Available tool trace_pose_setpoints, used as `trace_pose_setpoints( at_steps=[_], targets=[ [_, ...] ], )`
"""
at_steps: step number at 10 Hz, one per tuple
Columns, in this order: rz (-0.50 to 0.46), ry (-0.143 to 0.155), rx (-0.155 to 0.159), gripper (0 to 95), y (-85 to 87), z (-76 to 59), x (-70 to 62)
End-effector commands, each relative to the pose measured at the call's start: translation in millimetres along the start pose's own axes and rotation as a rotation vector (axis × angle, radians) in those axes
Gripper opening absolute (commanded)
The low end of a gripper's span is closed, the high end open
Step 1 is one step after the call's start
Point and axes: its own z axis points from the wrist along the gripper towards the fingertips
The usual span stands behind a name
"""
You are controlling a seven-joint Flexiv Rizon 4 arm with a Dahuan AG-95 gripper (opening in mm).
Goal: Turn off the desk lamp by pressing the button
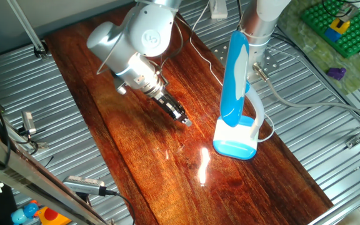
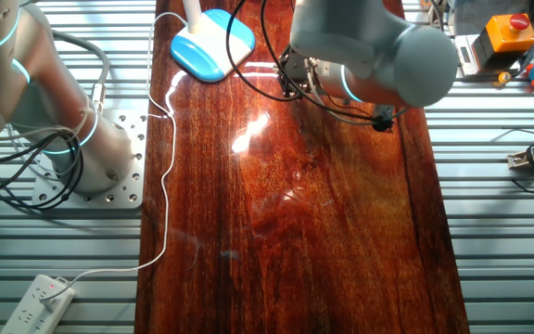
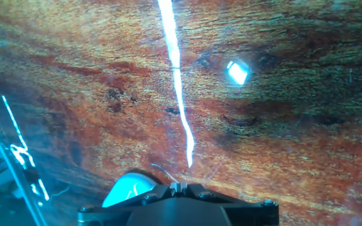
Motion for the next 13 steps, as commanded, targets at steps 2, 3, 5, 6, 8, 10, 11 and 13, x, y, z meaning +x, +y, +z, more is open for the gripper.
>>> trace_pose_setpoints(
  at_steps=[2,3,5,6,8,10,11,13],
  targets=[
    [-0.036,0.046,0.005,0.0,-0.6,-0.4,-0.5],
    [-0.052,0.055,0.005,0.0,-0.6,-0.4,-0.5],
    [-0.075,0.085,0.005,0.0,-0.6,-0.4,-0.5],
    [-0.076,0.089,0.006,0.0,-0.6,-0.4,-0.5],
    [-0.070,0.089,0.008,0.0,-0.6,-0.4,-0.5],
    [-0.071,0.090,0.006,0.0,-0.6,-0.4,-0.5],
    [-0.078,0.104,0.005,0.0,-0.6,-0.4,-0.5],
    [-0.082,0.104,0.001,0.0,-0.6,-0.4,-0.5]
  ],
)
